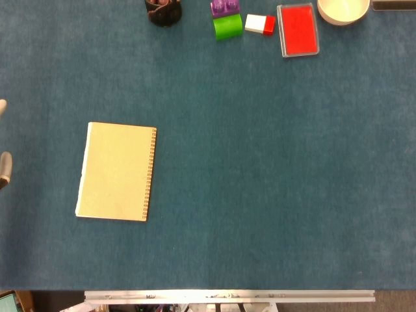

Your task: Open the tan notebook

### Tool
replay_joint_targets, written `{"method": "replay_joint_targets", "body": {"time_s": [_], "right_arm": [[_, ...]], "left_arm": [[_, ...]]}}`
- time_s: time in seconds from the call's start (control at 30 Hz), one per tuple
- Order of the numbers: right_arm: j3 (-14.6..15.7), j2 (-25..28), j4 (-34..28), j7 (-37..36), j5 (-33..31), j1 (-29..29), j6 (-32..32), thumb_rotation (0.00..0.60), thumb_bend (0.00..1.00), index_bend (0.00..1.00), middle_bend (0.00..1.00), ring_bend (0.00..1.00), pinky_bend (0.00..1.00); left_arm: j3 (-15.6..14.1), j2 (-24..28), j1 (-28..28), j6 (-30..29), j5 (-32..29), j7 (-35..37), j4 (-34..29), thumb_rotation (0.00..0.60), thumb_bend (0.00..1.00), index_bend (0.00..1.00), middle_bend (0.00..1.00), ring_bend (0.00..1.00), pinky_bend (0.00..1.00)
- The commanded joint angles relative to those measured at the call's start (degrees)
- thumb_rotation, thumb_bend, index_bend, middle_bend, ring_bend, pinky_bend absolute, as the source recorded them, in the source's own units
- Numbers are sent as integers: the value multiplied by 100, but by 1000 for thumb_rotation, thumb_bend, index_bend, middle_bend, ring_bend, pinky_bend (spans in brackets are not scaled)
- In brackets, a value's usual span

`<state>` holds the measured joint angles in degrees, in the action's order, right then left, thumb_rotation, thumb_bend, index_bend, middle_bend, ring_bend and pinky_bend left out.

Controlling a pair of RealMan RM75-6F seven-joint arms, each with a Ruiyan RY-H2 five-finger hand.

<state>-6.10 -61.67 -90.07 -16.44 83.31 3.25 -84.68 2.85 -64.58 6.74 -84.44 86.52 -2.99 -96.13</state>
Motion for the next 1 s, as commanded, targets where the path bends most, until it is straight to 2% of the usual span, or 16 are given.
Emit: {"method": "replay_joint_targets", "body": {"time_s": [0.03, 0.23, 0.37, 0.43, 0.53, 0.63, 0.77, 1.0], "right_arm": [[-3, 2, 1, -3, 7, -2, -12, 600, 531, 382, 369, 277, 367], [-10, 17, -25, 3, 42, 16, -18, 600, 531, 382, 369, 276, 367], [-19, 34, -54, 12, 64, 24, -36, 600, 531, 381, 369, 277, 367], [-14, 44, -70, 22, 67, 33, -17, 600, 531, 382, 369, 277, 368], [-3, 69, -104, 31, 98, 44, -7, 600, 531, 382, 369, 277, 367], [-1, 102, -148, 52, 116, 38, -31, 600, 531, 382, 369, 277, 368], [7, 151, -216, 102, 129, 39, -31, 600, 531, 382, 369, 277, 368], [17, 208, -305, 170, 145, 28, -59, 600, 531, 382, 369, 277, 367]], "left_arm": [[-20, 12, 9, 21, 29, 82, -2, 600, 474, 0, 0, 0, 0], [-75, 27, 181, 263, 216, 560, 276, 547, 430, 0, 0, 0, 0], [-93, -28, 453, 546, 445, 1143, 718, 574, 398, 0, 0, 0, 0], [-96, -188, 634, 607, 667, 1784, 1154, 597, 384, 12, 0, 0, 0], [-175, -470, 925, 680, 1062, 2460, 2019, 600, 377, 44, 3, 0, 0], [-266, -795, 1162, 692, 1357, 2807, 2798, 600, 366, 52, 15, 0, 0], [-343, -1318, 1387, 549, 1633, 2993, 3806, 600, 349, 62, 33, 0, 0], [-592, -1929, 1676, 419, 1946, 3141, 4962, 600, 307, 62, 33, 0, 0]]}}
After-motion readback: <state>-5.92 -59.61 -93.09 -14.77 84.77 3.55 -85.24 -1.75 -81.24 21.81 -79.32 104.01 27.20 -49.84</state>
